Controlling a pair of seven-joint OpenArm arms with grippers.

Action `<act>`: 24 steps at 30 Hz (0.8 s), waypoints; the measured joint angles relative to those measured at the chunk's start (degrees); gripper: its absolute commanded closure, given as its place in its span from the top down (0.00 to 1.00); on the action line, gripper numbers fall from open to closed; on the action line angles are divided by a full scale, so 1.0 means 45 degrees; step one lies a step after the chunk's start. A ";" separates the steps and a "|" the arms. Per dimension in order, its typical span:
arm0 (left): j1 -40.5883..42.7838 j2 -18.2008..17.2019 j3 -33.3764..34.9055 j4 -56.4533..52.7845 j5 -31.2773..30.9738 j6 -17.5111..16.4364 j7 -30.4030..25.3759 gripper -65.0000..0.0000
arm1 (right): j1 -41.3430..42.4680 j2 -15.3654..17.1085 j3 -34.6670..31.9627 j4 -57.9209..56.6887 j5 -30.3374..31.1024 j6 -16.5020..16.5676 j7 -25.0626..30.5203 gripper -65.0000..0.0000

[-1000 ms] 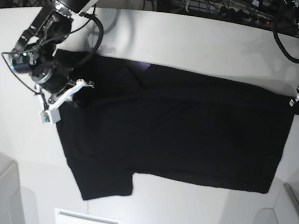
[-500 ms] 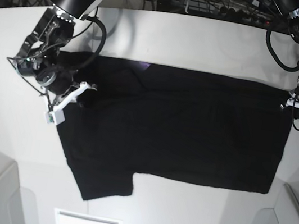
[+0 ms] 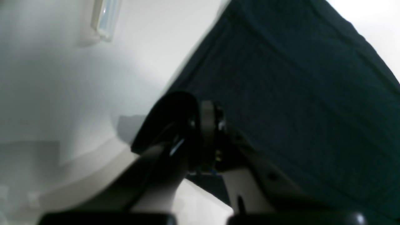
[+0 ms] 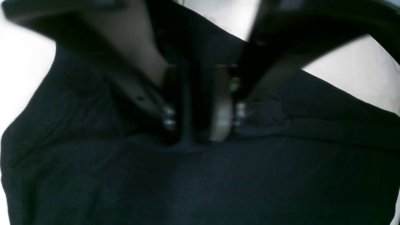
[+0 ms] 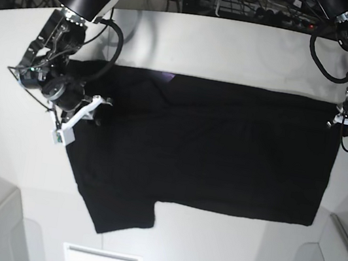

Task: Fold the T-shirt properly
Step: 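Release and regrasp the shoulder edge with both grippers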

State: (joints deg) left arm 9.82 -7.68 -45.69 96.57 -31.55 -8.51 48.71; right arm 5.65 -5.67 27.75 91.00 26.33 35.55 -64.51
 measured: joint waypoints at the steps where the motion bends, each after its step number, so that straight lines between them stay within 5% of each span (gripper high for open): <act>1: 0.0000 0.0000 0.0000 0.0005 0.0049 -0.0005 0.0000 0.33 | -0.0005 0.0000 0.0000 0.0000 0.0000 0.0000 0.0005 0.38; 4: 0.0000 -0.0019 -0.0019 0.0083 0.0044 0.0000 -0.0005 0.61 | -0.0005 -0.0005 0.0078 0.0000 0.0005 0.0000 0.0005 0.35; 7: -0.0092 -0.0019 -0.0044 0.0189 0.0039 0.0000 0.0029 0.75 | -0.0165 -0.0005 0.0117 0.0355 -0.0039 -0.0015 0.0019 0.34; 10: -0.0170 0.0015 -0.0325 0.0665 -0.0044 -0.0097 0.0053 0.76 | -0.0675 -0.0034 0.0117 0.1370 -0.0010 -0.0714 0.0287 0.34; 15: 0.0515 0.0306 -0.2385 0.1787 -0.0194 -0.0243 -0.0204 0.76 | -0.2744 -0.0165 0.0151 0.4158 0.0044 -0.2968 0.2560 0.36; 20: 0.2205 0.0563 -0.4017 0.1370 -0.1413 -0.2215 -0.0010 0.76 | -0.5042 -0.0359 0.0078 0.4988 0.0117 -0.4371 0.3827 0.50; 24: 0.2919 0.0510 -0.4454 0.0374 -0.1443 -0.2652 -0.0078 0.76 | -0.6368 -0.0471 0.0092 0.4663 0.0345 -0.5396 0.4546 0.53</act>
State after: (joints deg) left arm 22.96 -5.39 -65.73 98.26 -38.04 -20.45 48.36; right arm -23.00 -7.79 28.16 111.98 27.88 11.27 -44.05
